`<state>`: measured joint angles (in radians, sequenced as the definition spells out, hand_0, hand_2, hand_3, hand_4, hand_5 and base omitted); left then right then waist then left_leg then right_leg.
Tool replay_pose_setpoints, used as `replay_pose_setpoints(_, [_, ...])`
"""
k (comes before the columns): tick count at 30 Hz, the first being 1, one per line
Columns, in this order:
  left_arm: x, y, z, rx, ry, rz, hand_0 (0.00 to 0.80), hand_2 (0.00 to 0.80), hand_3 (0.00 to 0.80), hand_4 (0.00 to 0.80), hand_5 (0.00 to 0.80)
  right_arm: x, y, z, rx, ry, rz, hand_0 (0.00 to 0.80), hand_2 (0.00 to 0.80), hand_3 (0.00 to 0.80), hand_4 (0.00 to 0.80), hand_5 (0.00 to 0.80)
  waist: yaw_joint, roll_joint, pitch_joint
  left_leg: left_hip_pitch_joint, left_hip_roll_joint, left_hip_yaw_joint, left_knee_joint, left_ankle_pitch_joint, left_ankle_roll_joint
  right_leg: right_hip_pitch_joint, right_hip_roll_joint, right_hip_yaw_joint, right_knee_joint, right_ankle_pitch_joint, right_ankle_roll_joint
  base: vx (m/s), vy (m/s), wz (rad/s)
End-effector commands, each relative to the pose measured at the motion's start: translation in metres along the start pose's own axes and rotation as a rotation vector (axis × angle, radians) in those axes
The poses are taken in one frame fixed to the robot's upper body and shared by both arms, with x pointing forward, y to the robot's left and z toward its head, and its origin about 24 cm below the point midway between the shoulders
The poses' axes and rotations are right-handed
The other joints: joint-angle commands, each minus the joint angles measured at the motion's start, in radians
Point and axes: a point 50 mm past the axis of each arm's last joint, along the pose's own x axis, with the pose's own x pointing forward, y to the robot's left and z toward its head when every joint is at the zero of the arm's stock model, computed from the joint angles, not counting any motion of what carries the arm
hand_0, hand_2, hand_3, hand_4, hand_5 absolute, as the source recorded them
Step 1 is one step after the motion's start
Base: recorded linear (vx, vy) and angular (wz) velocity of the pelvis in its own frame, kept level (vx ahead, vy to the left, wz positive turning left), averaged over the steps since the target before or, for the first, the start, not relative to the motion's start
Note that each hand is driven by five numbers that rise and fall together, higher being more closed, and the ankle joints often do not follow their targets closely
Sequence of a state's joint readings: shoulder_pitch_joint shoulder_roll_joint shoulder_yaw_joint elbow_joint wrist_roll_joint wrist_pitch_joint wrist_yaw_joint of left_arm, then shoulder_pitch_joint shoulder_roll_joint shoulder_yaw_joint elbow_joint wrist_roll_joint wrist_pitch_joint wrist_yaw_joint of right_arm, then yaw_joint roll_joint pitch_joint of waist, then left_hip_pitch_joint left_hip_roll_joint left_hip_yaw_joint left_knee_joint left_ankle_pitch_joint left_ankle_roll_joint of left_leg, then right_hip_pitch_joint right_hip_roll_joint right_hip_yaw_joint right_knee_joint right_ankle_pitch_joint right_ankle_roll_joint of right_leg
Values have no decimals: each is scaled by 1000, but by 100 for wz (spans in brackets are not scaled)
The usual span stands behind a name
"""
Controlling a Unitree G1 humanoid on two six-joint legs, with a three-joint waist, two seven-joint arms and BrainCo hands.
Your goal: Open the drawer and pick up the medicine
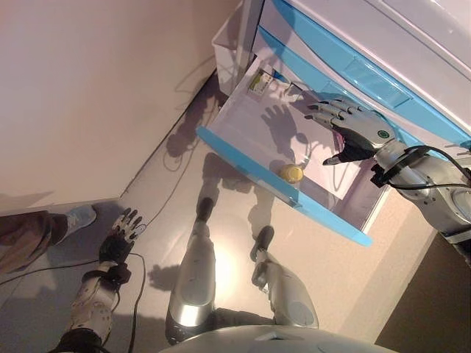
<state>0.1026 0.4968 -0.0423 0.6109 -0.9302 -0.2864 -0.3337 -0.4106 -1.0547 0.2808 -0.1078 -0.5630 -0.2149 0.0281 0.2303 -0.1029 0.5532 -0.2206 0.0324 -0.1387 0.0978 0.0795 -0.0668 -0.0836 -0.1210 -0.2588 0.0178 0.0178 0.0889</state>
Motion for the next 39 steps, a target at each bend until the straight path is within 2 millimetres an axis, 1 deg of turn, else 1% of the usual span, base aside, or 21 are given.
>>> replay_pose_setpoints(1, [-23, 21, 7, 81, -1, 47, 0, 0, 0, 0, 0, 2, -17, 16, -98, -117, -9, 0, 0, 0, 0, 0, -5, -17, -59, -26, -33, 24, 57, -112, 39, -44, 14, 16, 57, 25, 39, 0, 0, 0])
replay_pose_setpoints(6, [-20, 18, 9, 88, -5, 39, 0, 0, 0, 0, 0, 5, -6, 23, -76, -150, 21, 0, 0, 0, 0, 0, 3, -21, -53, -35, -36, 19, 63, -115, 39, -44, 15, 12, 55, 24, 38, 0, 0, 0])
replay_pose_setpoints(8, [-18, 18, 9, 93, -8, 37, 0, 0, 0, 0, 0, 7, 1, 29, -85, -177, 44, 0, 0, 0, 0, 0, 8, -22, -49, -40, -38, 16, 66, -115, 39, -43, 14, 8, 54, 24, 38, 0, 0, 0])
replay_pose_setpoints(19, [-13, 15, 13, 106, -20, 23, 0, 0, 0, 0, 0, 13, 24, 42, -79, -235, 135, 0, 0, 0, 0, 0, 23, -23, -33, -63, -47, 2, 75, -116, 41, -56, 15, -2, 57, 24, 37, -1, -3, 2])
replay_pose_setpoints(26, [-11, 12, 13, 114, -21, 12, 0, 0, 0, 0, 0, 14, 34, 42, -82, -226, 167, 0, 0, 0, 0, 0, 25, -24, -33, -73, -49, -1, 74, -115, 42, -63, 17, -4, 56, 25, 36, 0, 0, 0])
replay_pose_setpoints(33, [-9, 12, 16, 117, -21, 13, 0, 0, 0, 0, 0, 11, 45, 40, -103, -215, 219, 0, 0, 0, 0, 0, 25, -24, -33, -77, -50, -4, 70, -112, 43, -68, 18, -5, 55, 26, 36, 0, 0, 0])
replay_pose_setpoints(39, [-10, 13, 16, 119, -22, 11, 0, 0, 0, 0, 0, 8, 49, 34, -87, -179, 221, 0, 0, 0, 0, 0, 20, -29, -33, -69, -49, -1, 63, -113, 43, -65, 20, -1, 52, 28, 37, 0, 0, 0])
